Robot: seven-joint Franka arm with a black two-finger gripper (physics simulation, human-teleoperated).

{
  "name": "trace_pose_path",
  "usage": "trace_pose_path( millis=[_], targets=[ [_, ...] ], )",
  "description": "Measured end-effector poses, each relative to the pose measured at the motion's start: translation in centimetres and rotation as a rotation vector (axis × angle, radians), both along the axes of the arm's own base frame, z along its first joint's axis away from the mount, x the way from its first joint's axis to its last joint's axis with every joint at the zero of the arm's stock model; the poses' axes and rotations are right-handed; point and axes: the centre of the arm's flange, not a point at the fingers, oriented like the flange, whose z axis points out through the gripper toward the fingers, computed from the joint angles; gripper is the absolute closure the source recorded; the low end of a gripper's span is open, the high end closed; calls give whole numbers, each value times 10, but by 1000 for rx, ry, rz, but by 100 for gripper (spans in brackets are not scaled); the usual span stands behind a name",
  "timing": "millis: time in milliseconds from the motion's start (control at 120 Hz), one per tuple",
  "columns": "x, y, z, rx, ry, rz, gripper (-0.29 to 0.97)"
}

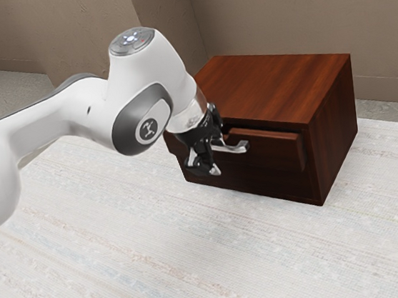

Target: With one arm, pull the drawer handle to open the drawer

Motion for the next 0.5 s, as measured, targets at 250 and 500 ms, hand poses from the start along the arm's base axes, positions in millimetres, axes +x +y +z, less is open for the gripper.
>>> trace_pose_path(
  millis=[250, 500],
  targets=[
    [-7, -2, 3, -1, 38, 6, 34],
    [-17, -2, 10, -7, 77, 15, 34]
  ],
)
